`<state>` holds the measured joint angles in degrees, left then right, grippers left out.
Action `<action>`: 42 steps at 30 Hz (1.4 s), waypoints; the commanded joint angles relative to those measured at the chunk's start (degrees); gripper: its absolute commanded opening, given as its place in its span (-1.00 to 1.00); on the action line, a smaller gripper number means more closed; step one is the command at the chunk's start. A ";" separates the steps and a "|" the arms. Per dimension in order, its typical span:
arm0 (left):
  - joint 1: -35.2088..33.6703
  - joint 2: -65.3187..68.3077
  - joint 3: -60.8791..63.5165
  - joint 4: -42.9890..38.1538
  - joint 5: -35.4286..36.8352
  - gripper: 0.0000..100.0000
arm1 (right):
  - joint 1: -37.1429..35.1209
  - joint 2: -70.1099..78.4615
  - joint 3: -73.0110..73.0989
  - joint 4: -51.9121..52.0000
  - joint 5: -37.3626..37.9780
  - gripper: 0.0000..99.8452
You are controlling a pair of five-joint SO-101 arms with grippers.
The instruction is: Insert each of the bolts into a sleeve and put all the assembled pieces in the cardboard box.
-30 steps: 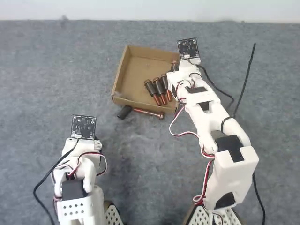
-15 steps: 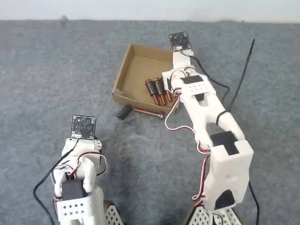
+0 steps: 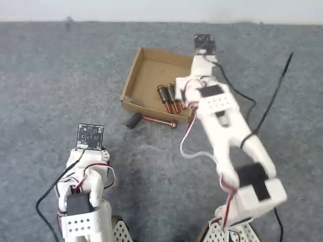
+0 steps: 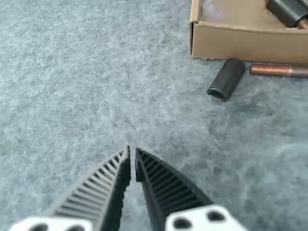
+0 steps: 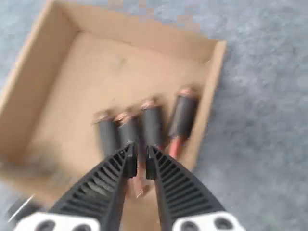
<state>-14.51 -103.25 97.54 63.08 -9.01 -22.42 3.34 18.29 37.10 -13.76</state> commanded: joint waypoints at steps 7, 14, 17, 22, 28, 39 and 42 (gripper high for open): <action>0.09 -1.05 -1.01 0.35 -0.53 -0.98 | -12.88 -12.70 12.84 -0.04 -1.58 -0.99; 0.09 -1.05 -1.01 0.35 -0.53 -0.98 | -15.52 -12.70 12.92 -0.04 -18.64 -0.99; 0.09 -1.05 -1.01 0.35 -0.53 -0.98 | -17.45 -12.62 11.52 -0.04 -23.30 -0.98; 0.09 -1.05 -1.01 0.35 -0.53 -0.98 | -18.24 -9.54 5.63 0.57 -25.05 -0.98; 0.09 -1.05 -1.01 0.26 -0.53 -0.98 | -18.15 0.48 -4.75 7.52 -28.48 -0.98; 0.26 -1.05 -1.01 0.18 -0.53 -0.98 | -18.24 9.89 -11.25 12.53 -30.07 -0.98; 0.26 -1.05 -1.01 0.18 -0.53 -0.98 | -18.33 9.98 -11.43 12.35 -30.15 -0.98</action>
<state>-14.51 -103.25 97.54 63.08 -9.01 -40.18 14.33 10.37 49.14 -43.47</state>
